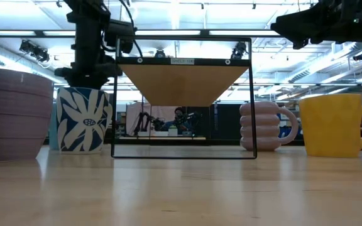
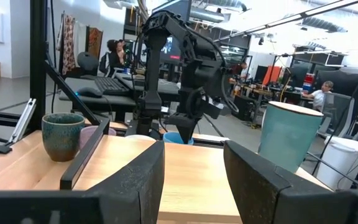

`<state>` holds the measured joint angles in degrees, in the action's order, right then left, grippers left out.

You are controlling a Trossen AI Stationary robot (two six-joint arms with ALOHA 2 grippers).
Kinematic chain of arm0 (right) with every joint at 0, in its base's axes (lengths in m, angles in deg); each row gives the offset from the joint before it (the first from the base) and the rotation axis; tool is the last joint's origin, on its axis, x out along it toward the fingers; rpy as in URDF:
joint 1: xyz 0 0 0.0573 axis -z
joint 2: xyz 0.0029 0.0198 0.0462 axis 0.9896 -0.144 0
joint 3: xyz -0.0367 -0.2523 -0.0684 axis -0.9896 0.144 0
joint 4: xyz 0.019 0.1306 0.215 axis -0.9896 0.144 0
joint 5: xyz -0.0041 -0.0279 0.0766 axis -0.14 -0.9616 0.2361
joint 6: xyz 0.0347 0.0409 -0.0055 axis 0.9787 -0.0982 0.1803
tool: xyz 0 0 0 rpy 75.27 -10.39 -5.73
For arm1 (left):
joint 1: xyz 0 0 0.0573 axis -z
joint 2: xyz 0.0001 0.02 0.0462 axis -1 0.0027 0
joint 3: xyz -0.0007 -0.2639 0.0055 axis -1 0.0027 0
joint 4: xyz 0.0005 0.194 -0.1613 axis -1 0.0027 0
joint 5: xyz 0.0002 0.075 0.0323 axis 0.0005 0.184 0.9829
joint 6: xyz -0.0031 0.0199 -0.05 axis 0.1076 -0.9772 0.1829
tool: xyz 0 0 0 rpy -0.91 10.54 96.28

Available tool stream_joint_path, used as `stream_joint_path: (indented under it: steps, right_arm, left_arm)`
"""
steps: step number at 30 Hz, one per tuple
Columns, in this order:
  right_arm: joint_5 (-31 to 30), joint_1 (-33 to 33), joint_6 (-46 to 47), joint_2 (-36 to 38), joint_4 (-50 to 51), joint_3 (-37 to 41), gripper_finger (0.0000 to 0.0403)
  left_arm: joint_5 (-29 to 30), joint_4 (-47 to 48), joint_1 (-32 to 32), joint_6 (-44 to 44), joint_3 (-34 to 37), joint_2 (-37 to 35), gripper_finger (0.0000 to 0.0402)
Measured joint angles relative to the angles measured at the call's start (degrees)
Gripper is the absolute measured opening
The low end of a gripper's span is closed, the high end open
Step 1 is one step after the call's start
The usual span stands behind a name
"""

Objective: Place coffee mugs
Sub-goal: Put the blue mug on the shelf

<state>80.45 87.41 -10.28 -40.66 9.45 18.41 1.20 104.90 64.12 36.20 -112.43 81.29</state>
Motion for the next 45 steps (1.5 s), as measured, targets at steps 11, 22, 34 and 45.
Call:
stream_joint_path:
  steps: [11, 22, 34, 45]
  right_arm:
    - [0.0, 0.0, -0.2, 0.0, 0.0, 0.0, 0.0171]
    - [0.0, 0.0, -0.6, 0.0, 0.0, 0.0, 0.0171]
    - [0.4, 0.0, -0.6, 0.0, 0.0, 0.0, 0.0171]
    - [0.4, 0.0, -0.6, 0.0, -0.2, 0.0, 0.0171]
  left_arm:
    - [-4.4, -0.7, -2.3, 0.0, 0.4, 0.0, 0.0143]
    - [-5.9, 2.7, -2.2, 0.0, -2.5, 0.1, 0.0142]
    - [-4.9, 1.9, -1.6, 3.0, -2.1, 0.1, 0.0142]
    - [-4.6, -4.1, -1.9, 3.5, 0.6, 0.1, 0.0142]
